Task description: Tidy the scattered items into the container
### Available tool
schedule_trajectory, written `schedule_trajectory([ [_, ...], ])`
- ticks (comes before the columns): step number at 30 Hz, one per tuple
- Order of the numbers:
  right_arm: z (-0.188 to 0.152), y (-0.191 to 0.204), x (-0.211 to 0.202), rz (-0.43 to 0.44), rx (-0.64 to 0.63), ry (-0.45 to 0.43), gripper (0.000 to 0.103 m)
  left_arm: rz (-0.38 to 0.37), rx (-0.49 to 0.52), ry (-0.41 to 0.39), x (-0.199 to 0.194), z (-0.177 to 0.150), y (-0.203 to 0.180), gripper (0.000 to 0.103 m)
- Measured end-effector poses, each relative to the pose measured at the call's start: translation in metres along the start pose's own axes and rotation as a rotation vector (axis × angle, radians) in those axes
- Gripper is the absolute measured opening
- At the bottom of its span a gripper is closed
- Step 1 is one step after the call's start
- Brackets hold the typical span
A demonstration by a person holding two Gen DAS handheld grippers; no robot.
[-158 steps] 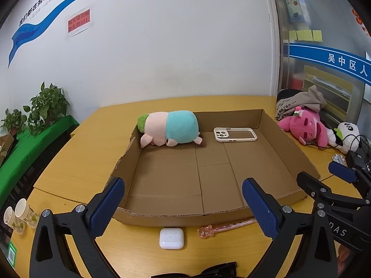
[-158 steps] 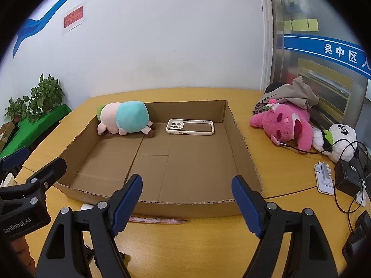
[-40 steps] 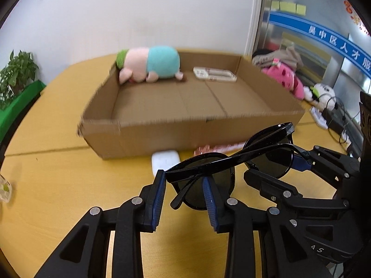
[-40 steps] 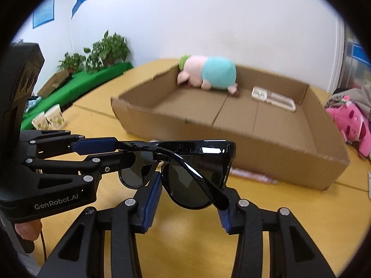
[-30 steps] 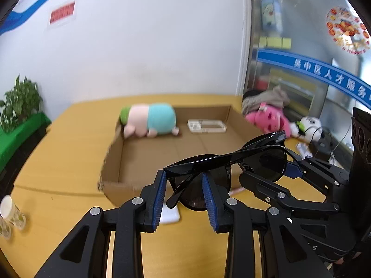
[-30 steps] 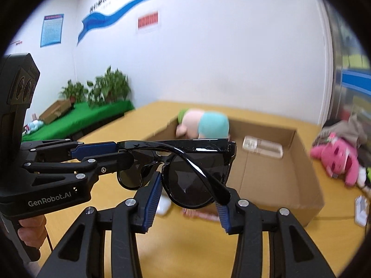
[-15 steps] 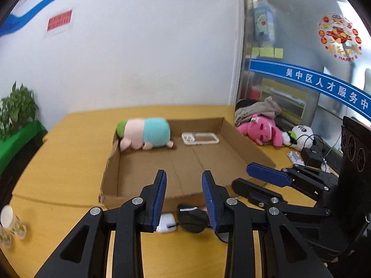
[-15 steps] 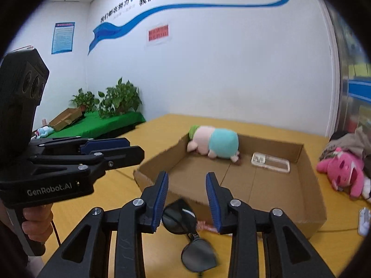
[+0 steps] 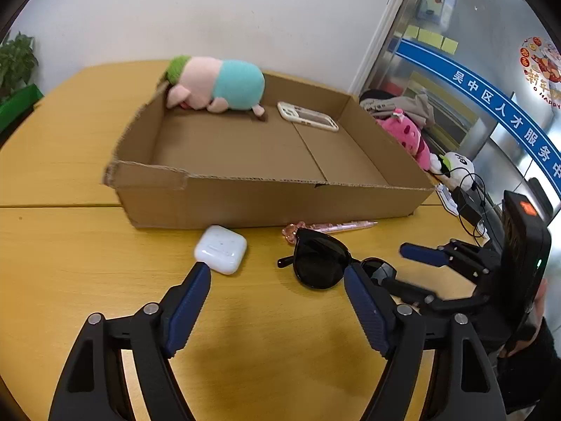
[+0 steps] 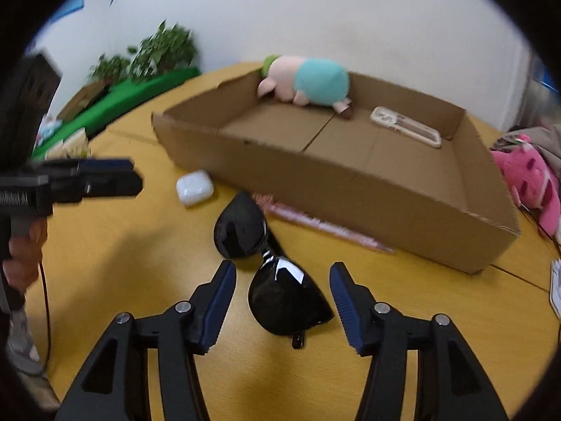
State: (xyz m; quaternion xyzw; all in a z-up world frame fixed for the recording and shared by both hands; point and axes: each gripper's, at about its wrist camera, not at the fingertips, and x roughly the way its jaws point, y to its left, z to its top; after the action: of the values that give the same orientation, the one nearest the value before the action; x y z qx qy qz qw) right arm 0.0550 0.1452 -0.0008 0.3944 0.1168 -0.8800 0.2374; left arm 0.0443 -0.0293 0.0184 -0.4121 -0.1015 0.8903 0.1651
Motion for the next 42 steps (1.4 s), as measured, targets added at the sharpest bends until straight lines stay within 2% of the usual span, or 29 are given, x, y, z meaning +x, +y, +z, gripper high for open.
schedule_trajectory([
  [3,-0.002,-0.001,0.018,-0.032,-0.033,0.038,0.055,-0.052,-0.006,0.040,0.017,0.004,-0.002,0.083],
  [6,-0.004,-0.012,0.027,0.004,-0.001,0.064,0.054,-0.078,-0.015,0.070,0.031,0.004,-0.006,0.083],
  [8,-0.004,-0.014,0.025,0.020,0.008,0.069,0.046,-0.085,-0.020,0.089,0.037,0.003,-0.008,0.083],
  [10,-0.006,-0.012,0.021,0.052,0.007,0.075,0.032,-0.105,-0.028,0.109,0.043,0.002,-0.011,0.083],
  [13,-0.012,-0.005,0.014,0.090,0.020,0.078,0.021,-0.140,-0.040,0.143,0.056,0.001,-0.018,0.083],
  [16,-0.016,0.003,0.008,0.116,0.032,0.074,0.014,-0.159,-0.046,0.178,0.070,0.000,-0.024,0.083],
  [21,-0.024,0.006,-0.001,0.153,0.073,0.057,0.011,-0.189,-0.087,0.227,0.085,-0.003,-0.026,0.080],
  [25,-0.027,0.003,-0.005,0.153,0.087,0.053,0.010,-0.175,-0.093,0.258,0.087,-0.004,-0.031,0.066],
  [27,-0.028,0.004,-0.006,0.152,0.084,0.052,0.010,-0.196,-0.124,0.284,0.089,-0.004,-0.030,0.059],
  [28,-0.029,0.005,-0.006,0.154,0.080,0.053,0.010,-0.222,-0.152,0.306,0.090,-0.006,-0.029,0.046],
  [29,-0.029,0.007,-0.006,0.156,0.075,0.051,0.010,-0.240,-0.174,0.321,0.091,-0.007,-0.028,0.040],
  [36,-0.031,0.010,-0.007,0.158,0.058,0.040,0.009,-0.155,-0.155,0.321,0.084,-0.006,-0.038,0.038],
  [42,-0.025,0.008,-0.020,0.142,0.046,-0.007,0.006,-0.089,-0.079,0.234,0.057,0.010,-0.057,0.030],
])
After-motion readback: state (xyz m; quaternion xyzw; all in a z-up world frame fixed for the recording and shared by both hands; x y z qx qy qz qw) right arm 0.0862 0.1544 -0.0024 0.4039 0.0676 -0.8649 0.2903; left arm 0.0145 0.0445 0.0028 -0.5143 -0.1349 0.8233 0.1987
